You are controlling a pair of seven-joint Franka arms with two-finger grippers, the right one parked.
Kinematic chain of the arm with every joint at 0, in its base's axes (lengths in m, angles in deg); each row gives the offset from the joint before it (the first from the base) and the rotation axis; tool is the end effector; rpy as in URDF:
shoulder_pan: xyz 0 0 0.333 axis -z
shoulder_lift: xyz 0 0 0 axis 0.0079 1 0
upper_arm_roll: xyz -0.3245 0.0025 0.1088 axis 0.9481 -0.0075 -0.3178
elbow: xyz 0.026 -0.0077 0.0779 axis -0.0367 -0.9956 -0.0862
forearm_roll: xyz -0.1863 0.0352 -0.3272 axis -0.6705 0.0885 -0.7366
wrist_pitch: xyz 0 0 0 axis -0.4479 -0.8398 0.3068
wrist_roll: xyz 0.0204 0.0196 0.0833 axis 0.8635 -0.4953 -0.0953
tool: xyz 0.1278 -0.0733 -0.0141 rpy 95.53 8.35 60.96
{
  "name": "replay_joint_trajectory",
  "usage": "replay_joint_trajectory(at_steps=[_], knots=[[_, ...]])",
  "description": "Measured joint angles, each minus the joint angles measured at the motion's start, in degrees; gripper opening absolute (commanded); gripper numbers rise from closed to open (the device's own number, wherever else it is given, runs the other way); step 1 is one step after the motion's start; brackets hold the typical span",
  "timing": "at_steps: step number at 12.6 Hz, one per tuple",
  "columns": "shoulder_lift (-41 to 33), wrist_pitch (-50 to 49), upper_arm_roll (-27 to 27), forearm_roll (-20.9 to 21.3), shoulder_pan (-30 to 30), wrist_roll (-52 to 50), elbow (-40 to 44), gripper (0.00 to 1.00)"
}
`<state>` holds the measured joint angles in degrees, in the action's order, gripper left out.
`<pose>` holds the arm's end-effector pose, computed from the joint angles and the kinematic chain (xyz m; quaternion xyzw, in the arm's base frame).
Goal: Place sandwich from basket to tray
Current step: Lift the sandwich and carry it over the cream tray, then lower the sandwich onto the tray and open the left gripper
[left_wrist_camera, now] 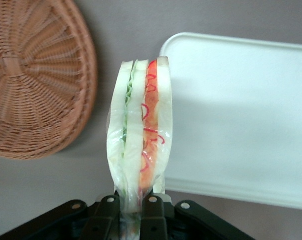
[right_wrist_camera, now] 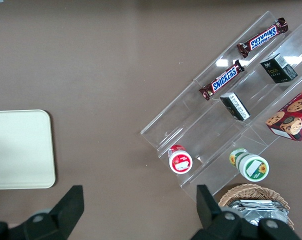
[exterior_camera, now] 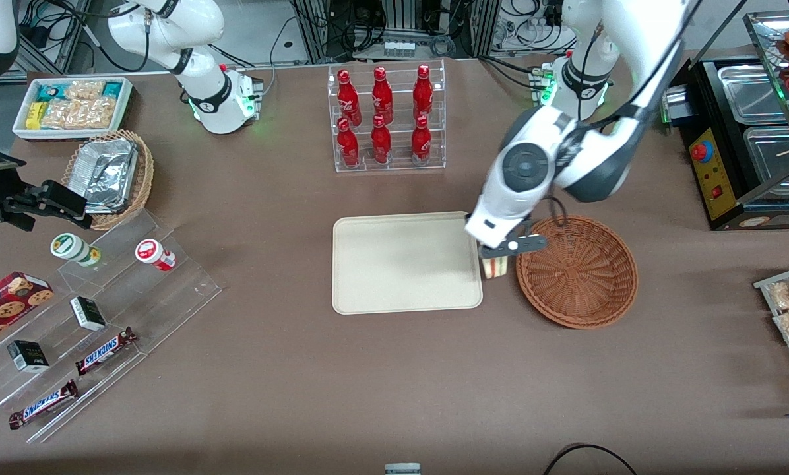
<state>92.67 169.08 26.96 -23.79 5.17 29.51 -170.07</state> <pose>0.5025 -0.3389 0.3444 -0.9937 -0.0800 0.0660 0.0419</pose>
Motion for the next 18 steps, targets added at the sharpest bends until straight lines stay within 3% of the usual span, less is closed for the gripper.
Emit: replay_joint_trajectory(at_steps=[2, 5, 9, 18], knots=[[4.8, 0.2, 0.1, 3.5, 4.1, -5.3, 4.2, 0.02], [10.6, 2.3, 0.1, 4.8, 8.8, -9.5, 9.9, 0.02], [16.7, 8.5, 0.1, 12.8, 12.6, -17.5, 12.2, 0.02], [22.3, 7.7, 0.5, 13.6, 14.0, -17.7, 16.6, 0.02]])
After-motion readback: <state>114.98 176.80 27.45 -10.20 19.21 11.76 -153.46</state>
